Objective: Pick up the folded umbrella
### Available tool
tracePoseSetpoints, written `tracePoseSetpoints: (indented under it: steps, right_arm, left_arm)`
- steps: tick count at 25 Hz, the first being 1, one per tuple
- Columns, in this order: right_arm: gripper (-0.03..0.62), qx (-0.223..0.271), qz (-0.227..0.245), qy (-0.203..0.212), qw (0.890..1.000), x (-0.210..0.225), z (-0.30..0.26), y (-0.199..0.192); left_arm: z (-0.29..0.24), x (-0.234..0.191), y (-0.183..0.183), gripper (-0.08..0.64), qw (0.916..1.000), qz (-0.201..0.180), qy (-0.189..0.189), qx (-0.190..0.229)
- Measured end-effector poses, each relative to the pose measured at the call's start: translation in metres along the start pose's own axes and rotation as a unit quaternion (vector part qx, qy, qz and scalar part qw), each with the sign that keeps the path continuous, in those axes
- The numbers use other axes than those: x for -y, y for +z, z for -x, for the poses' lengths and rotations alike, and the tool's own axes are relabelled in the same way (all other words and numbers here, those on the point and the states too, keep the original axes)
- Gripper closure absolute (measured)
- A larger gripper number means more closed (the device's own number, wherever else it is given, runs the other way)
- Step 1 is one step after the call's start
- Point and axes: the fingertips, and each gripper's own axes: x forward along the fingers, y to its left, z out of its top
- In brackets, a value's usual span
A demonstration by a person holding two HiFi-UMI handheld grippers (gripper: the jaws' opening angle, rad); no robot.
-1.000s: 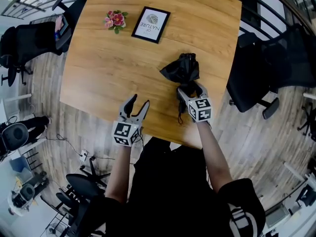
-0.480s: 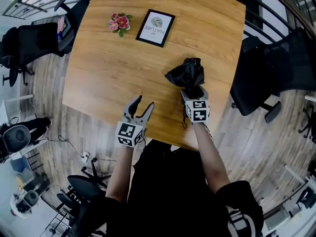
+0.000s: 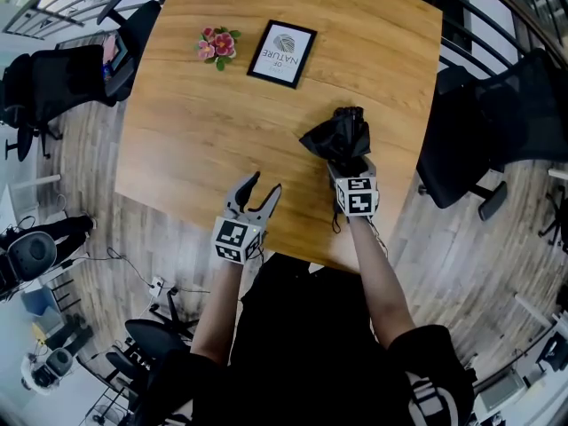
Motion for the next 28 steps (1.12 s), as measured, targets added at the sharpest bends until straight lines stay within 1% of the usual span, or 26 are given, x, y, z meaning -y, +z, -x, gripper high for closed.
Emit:
tracePoseSetpoints:
  steps: [2,4,11,18,21,28]
  right_arm:
    - [0.252,-0.004,-0.010,0.005,1.000,0.000,-0.002,-0.003]
    - [0.269,-0.003,-0.025,0.010,1.000,0.001,-0.002,-0.004]
    - [0.324,0.002,-0.069,0.003,0.998,0.005,0.001,-0.005]
    - [0.339,0.010,-0.113,0.014,0.993,0.009,0.003,-0.014]
    - [0.342,0.013,-0.129,0.024,0.991,0.003,0.012,-0.013]
    - [0.345,0.024,-0.124,0.036,0.991,0.000,0.030,-0.012]
  left_arm:
    - [0.000,0.000,0.001,0.324,1.0000,-0.001,-0.003,0.001]
    - [0.001,0.001,0.001,0.322,1.0000,-0.001,-0.007,0.002]
    - [0.008,0.001,0.003,0.324,0.9998,-0.008,-0.014,0.006]
    - [0.018,-0.002,0.006,0.324,0.9998,-0.012,-0.010,0.015]
    - [0.021,0.000,0.008,0.324,0.9997,-0.014,-0.007,0.018]
    - [0.029,0.014,0.009,0.324,0.9996,-0.011,-0.005,0.024]
